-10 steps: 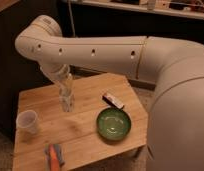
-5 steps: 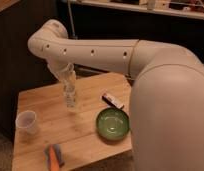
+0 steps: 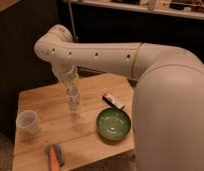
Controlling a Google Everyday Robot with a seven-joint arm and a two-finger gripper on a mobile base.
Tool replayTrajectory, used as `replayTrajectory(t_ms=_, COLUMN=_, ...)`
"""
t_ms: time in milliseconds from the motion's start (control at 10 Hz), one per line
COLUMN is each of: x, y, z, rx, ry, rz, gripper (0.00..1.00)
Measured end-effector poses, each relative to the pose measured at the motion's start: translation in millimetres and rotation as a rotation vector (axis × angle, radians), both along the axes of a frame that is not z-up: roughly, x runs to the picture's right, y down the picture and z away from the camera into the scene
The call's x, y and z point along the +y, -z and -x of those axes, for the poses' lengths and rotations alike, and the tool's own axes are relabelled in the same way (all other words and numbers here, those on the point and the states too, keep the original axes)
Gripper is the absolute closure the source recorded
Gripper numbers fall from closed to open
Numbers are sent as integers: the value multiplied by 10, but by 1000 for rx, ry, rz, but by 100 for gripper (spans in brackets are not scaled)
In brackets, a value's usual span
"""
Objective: Stand the bottle upright
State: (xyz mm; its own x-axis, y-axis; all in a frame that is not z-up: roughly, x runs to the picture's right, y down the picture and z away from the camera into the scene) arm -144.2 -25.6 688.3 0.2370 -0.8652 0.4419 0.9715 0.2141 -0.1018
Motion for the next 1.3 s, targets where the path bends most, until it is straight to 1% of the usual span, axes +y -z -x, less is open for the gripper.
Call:
replayTrajectory(t_ms=300, x=118, y=-77, z=-22, rx=-48, ry=30, rz=15, gripper=86)
replayTrajectory(t_ms=500, x=196, y=-121, z=-13, rx=-83, ry=47, rz=38, gripper=86)
replayTrajectory(t_ms=700, x=301, y=-185, z=-30, rx=-116, ry=68, rz=81, gripper=86)
replayTrajectory(t_ms=900, x=360, y=-204, z=-48, rx=-129, ry=89, rz=99, gripper=86)
replayTrajectory(t_ms=1000, x=413, y=-213, z=-65, rx=-131, ry=110, rz=106, gripper=86)
replayTrajectory(t_ms=1300, x=495, y=-213, z=-81, rx=-124, ry=153, rz=107, gripper=86)
